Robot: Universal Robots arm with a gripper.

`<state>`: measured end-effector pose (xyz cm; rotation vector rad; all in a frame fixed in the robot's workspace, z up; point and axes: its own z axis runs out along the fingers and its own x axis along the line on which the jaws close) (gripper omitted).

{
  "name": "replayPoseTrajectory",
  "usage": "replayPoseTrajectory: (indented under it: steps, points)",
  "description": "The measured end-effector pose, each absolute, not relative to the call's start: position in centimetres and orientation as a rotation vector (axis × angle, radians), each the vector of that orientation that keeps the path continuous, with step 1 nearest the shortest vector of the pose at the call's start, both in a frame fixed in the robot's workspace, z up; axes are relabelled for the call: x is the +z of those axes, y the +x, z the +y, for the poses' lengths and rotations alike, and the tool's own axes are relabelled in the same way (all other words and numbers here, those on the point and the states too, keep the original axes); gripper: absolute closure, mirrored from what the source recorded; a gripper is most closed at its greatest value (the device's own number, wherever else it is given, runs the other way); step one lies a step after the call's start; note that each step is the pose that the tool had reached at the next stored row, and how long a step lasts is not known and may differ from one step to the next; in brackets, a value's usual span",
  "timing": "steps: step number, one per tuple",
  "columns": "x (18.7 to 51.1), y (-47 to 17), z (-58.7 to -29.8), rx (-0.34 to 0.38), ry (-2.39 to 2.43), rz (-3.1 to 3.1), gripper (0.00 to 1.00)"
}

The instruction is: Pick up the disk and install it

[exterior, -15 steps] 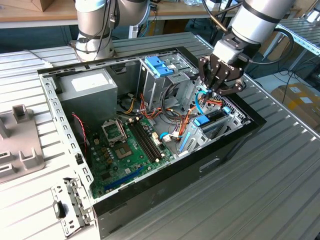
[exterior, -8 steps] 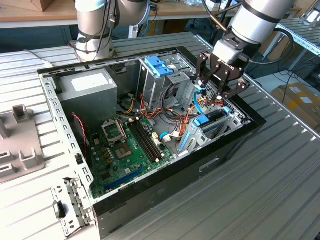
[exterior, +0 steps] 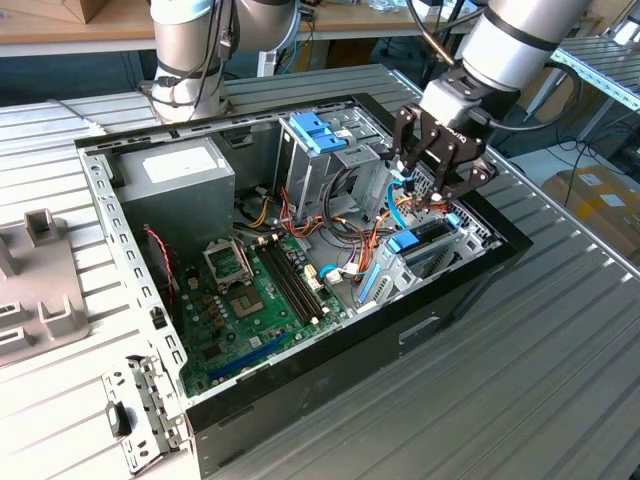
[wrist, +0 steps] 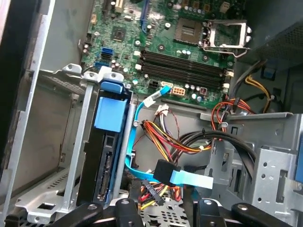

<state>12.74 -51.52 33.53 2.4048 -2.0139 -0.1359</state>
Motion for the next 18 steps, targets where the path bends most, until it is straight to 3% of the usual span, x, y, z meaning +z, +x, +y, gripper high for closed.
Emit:
replayPoseTrajectory:
  steps: [5, 7, 12, 18]
  points:
    - [34.6, 12.8, -51.9, -0.135, 2.233, -2.21, 0.52]
    - [33.2, 13.6, -52.3, -0.077, 2.157, -2.238, 0.52]
    - [33.1, 13.6, -52.3, -0.069, 2.154, -2.235, 0.53]
    - [33.1, 13.6, -52.3, -0.068, 2.153, -2.235, 0.78]
